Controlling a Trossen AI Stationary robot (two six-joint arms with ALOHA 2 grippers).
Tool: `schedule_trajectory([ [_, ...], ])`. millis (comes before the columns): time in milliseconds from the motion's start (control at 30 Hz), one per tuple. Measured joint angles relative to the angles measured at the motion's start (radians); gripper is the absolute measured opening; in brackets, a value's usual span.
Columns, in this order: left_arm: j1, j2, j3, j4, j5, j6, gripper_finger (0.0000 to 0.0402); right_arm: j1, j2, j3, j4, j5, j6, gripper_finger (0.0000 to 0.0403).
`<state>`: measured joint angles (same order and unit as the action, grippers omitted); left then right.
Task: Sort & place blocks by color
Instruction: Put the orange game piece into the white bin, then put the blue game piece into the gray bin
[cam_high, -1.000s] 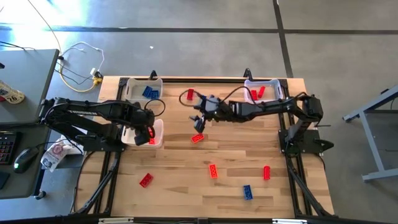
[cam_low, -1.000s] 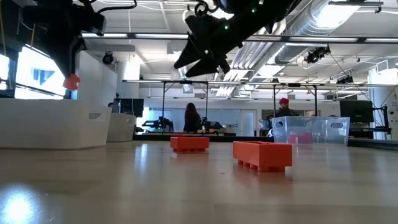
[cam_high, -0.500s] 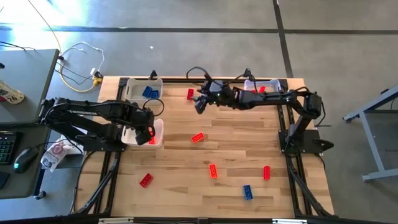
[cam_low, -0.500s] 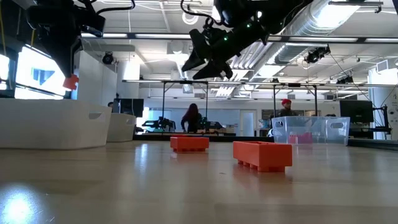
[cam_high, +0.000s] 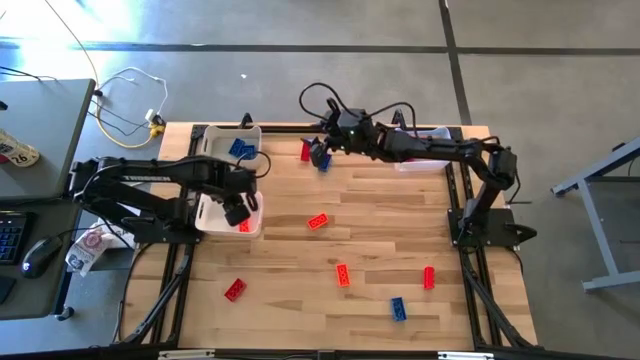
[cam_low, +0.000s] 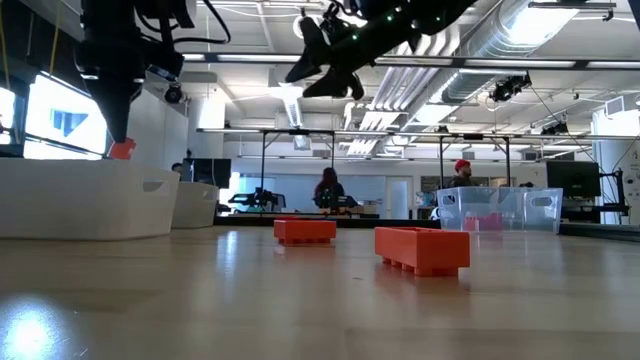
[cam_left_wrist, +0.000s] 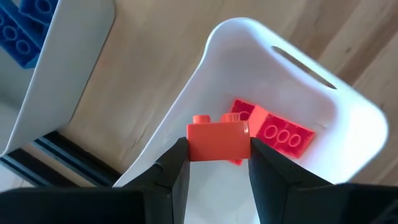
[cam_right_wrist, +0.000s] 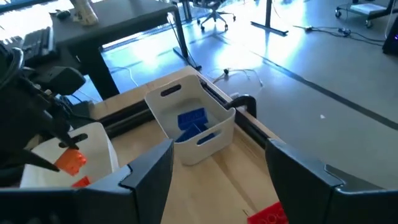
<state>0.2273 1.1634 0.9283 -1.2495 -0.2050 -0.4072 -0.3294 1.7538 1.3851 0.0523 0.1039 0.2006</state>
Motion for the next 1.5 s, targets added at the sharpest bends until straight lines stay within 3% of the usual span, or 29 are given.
schedule_trajectory([
  [167,0.030,0.028,-0.004,-0.010,0.025,-0.001,0.0111,-0.016,0.010,0.023,-0.040,0.045,0.001,0.0241],
  [367,0.043,0.032,-0.100,0.025,0.101,0.016,0.0112,-0.032,0.050,0.023,-0.086,0.045,0.038,0.0241],
  [700,0.043,0.032,-0.167,0.034,0.100,-0.008,0.0115,-0.036,0.118,0.022,-0.265,0.044,0.064,0.0241],
  [1233,0.043,0.032,-0.167,0.045,0.085,-0.008,0.0206,-0.038,0.189,0.022,-0.313,0.038,0.361,0.0241],
  [1500,0.042,0.032,-0.154,0.041,0.104,0.031,0.0214,-0.044,0.189,0.022,-0.326,0.043,0.460,0.0241],
])
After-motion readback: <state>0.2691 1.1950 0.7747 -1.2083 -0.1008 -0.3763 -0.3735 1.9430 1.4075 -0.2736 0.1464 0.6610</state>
